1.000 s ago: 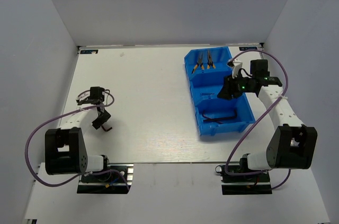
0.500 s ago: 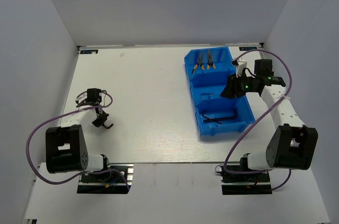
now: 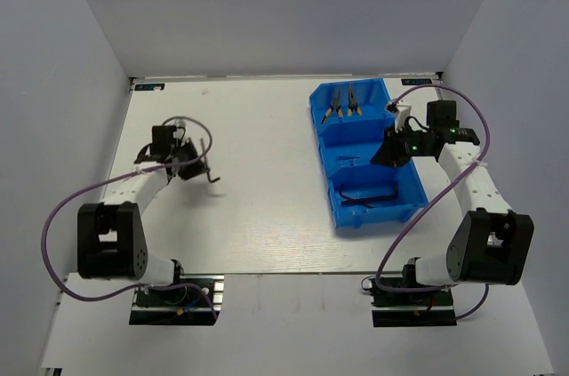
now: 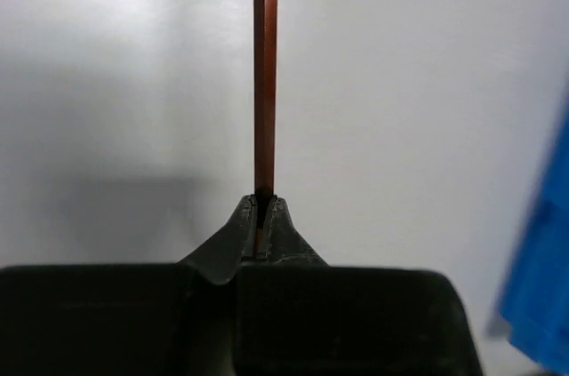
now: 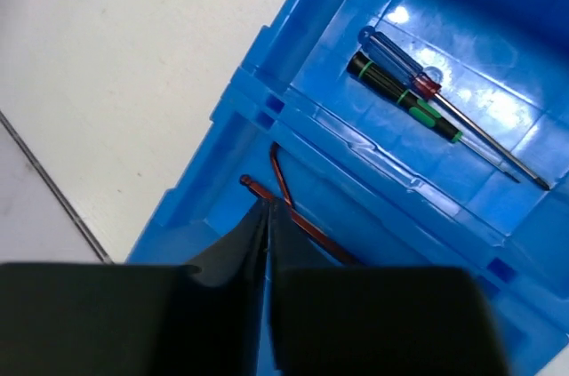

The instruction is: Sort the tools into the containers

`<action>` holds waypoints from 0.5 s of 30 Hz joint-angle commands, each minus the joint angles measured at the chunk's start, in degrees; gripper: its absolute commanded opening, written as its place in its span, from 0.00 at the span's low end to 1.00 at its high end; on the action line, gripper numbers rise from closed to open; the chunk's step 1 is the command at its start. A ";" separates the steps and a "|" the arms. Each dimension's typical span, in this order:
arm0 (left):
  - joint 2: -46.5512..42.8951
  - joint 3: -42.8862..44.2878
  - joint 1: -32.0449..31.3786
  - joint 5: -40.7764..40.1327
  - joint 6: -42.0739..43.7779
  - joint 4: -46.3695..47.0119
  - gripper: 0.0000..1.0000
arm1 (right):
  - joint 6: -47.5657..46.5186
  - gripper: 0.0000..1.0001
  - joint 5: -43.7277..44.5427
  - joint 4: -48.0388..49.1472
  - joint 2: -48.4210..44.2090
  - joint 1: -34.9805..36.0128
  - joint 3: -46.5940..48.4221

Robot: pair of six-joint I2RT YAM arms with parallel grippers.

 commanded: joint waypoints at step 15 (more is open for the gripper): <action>30.07 46.06 -36.23 31.10 14.04 8.38 0.00 | 6.78 0.00 10.15 6.85 -4.23 -2.39 0.92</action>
